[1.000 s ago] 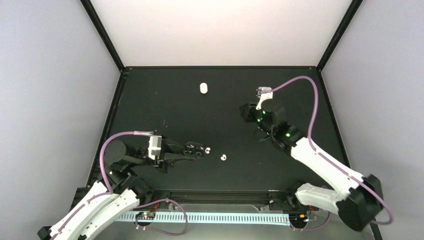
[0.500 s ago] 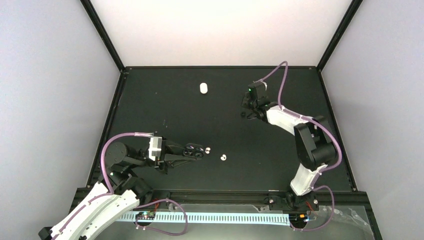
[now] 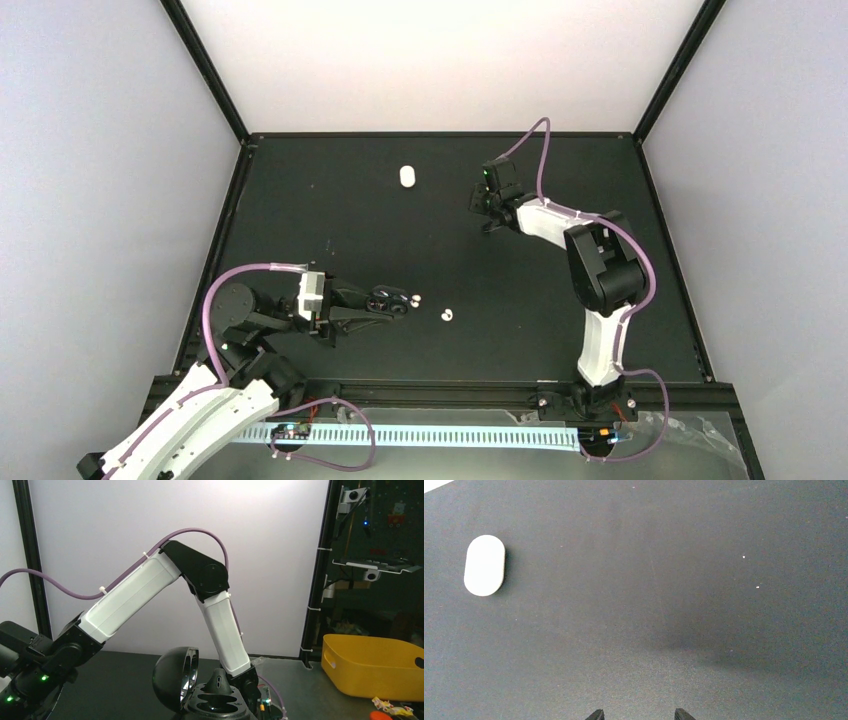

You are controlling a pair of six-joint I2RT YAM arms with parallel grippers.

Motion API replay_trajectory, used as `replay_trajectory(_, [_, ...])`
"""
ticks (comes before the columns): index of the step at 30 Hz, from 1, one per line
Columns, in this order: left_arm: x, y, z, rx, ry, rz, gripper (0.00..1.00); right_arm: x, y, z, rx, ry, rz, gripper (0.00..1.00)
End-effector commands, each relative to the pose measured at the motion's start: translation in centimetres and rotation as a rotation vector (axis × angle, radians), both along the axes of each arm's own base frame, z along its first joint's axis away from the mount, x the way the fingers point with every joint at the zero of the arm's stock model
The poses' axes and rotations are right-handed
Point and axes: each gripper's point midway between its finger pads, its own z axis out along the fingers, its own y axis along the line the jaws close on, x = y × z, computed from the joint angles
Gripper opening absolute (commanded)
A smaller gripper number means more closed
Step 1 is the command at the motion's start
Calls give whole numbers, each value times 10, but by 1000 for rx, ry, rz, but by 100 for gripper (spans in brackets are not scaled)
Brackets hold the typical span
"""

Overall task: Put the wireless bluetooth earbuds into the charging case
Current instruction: Pick up the earbud from the center of the board.

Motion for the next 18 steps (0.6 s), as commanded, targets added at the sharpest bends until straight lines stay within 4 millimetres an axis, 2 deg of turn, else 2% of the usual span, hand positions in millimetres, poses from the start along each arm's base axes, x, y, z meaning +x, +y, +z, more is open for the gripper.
replay_trajectory(1, [-2,0,7,-20,-16,-12,2,1,2,-12,-30,39,19,35])
replay_trajectory(7, [-3,1,8,-20,-18,-17,2,-5,-6,-27,-70,72,3,34])
replay_trajectory(18, [-3,1,7,-20,-15,-16,2,-9,-11,-37,-106,97,0,33])
